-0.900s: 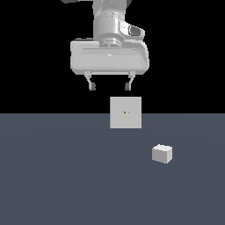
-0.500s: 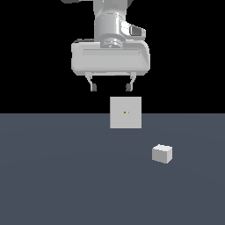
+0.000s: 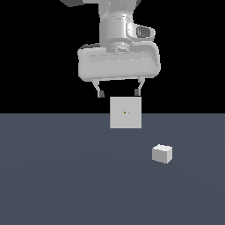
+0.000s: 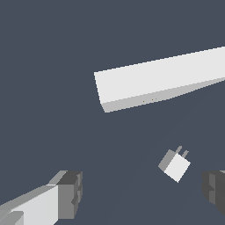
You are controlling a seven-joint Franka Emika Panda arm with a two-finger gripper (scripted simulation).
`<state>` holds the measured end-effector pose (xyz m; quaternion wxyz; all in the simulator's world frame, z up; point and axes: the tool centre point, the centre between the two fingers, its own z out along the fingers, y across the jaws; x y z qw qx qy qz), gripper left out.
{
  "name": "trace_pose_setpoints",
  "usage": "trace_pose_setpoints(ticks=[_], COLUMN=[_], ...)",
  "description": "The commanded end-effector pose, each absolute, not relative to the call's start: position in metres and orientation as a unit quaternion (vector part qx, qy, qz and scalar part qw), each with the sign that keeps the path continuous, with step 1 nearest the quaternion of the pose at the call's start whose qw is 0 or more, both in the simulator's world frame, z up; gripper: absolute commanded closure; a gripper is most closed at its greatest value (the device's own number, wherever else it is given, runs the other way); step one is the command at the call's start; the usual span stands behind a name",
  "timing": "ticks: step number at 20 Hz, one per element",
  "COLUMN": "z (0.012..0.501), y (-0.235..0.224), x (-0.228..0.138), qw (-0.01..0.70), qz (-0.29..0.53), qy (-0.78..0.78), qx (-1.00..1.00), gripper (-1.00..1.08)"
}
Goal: Plug the charger into the wall socket.
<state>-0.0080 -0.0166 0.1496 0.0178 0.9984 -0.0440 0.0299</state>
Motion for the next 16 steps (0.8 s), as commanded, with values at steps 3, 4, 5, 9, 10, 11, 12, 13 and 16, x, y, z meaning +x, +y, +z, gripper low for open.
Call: trace_pose_setpoints(ticks=[3,4,5,9,10,11,12,13,16], z=[0.138,0.135,0.132,0.120,0.117,0.114,0.111,0.108,0.100], y=[-0.031,-0.034,-0.038,-0.052,-0.055,-0.058,-0.061,-0.064,-0.073], x=[-0.014,-0.015,-0.017,-0.023,-0.025,-0.026,-0.028,-0.029,-0.034], qw=[0.025,0.027,0.029,0.036,0.038,0.040,0.041,0.043,0.048], qz=[0.054,0.060,0.066,0.090,0.096,0.102,0.108,0.113,0.129], qy=[-0.088,-0.099,-0.110,-0.155,-0.165,-0.176,-0.186,-0.196,-0.226], qx=[0.994,0.993,0.991,0.983,0.981,0.978,0.976,0.973,0.964], gripper=[-0.92,-0.92,-0.92,-0.92,-0.92,-0.92,-0.92,-0.92,-0.92])
